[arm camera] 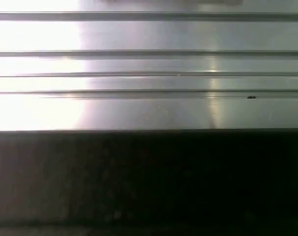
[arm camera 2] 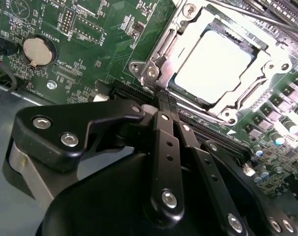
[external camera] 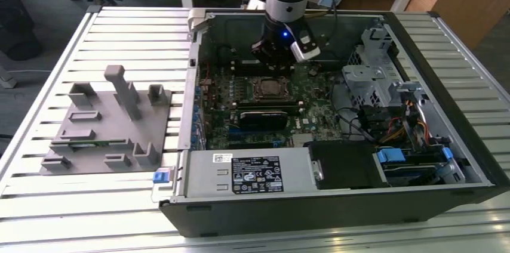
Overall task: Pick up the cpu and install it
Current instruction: 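Install the first cpu locking lever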
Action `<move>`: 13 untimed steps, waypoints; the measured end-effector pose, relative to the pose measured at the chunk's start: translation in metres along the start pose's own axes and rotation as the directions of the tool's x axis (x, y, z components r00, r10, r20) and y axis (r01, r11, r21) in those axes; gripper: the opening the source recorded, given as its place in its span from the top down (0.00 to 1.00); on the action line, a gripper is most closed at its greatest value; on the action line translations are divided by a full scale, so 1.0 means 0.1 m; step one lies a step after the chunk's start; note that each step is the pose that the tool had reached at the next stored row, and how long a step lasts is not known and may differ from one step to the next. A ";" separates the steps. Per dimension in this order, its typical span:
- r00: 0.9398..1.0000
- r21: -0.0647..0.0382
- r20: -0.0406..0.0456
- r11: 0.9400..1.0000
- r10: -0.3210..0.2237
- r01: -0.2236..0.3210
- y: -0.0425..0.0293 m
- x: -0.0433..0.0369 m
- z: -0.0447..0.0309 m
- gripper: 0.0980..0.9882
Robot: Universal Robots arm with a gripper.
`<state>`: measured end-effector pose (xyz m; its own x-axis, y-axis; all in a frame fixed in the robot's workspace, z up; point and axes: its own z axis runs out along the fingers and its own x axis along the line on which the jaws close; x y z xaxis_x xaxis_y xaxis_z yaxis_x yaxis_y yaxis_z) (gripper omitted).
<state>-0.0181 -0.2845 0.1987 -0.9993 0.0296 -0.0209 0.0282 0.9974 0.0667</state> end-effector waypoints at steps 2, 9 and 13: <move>1.000 0.000 0.000 1.000 0.000 0.000 0.003 -0.001 -0.045 0.99; 1.000 0.000 0.000 1.000 0.000 0.000 -0.015 -0.003 -0.121 0.99; 1.000 0.000 0.000 1.000 0.000 0.000 -0.029 -0.003 -0.122 0.99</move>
<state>-0.0181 -0.2882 0.2106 -0.9993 0.0297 -0.0207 0.0282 0.9974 0.0664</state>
